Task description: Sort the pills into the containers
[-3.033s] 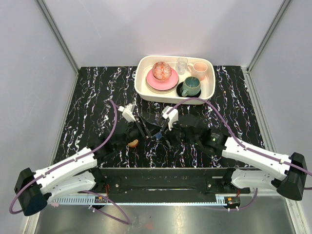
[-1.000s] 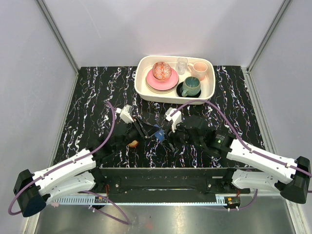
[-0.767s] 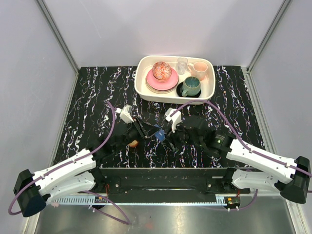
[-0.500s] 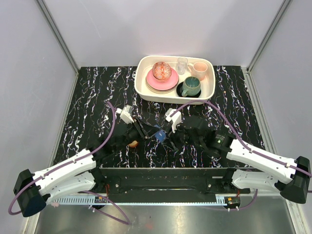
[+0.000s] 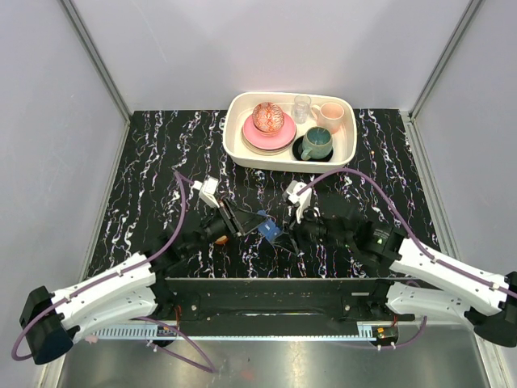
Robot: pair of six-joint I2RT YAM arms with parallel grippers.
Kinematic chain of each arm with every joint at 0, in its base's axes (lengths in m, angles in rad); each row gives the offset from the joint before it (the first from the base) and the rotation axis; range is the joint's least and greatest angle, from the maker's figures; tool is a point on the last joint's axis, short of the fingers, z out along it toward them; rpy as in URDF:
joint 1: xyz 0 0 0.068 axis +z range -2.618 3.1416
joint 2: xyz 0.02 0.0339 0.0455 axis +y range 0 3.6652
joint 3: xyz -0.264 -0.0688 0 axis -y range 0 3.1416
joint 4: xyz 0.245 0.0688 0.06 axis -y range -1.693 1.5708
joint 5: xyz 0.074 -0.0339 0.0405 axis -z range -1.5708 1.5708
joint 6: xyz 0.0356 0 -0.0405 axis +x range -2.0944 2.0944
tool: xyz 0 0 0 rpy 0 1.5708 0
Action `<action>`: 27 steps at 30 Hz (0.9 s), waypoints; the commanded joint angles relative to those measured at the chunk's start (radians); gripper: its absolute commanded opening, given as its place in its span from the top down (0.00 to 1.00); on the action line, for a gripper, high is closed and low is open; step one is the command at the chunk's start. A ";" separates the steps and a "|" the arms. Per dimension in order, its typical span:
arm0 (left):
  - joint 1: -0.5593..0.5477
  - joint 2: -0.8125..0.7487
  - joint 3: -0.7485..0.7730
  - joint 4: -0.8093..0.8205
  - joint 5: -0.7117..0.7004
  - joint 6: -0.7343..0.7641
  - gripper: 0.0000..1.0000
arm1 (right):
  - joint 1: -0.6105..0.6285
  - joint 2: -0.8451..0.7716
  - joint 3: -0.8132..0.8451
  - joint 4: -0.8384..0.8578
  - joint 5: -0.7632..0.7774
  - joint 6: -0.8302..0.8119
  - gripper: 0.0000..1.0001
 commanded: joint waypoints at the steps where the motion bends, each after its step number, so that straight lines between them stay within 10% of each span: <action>1: 0.002 -0.025 -0.011 0.017 0.024 0.070 1.00 | 0.005 -0.050 0.007 0.067 -0.055 0.042 0.70; 6: 0.000 -0.044 -0.010 0.007 0.049 0.085 1.00 | 0.007 -0.044 0.025 0.017 0.083 0.033 0.32; 20: -0.003 -0.056 -0.010 -0.021 0.058 0.090 1.00 | 0.007 -0.041 0.073 -0.101 0.373 0.012 0.26; 27: -0.003 -0.035 0.028 -0.122 -0.019 0.072 1.00 | 0.005 -0.029 0.085 -0.068 0.053 -0.030 0.16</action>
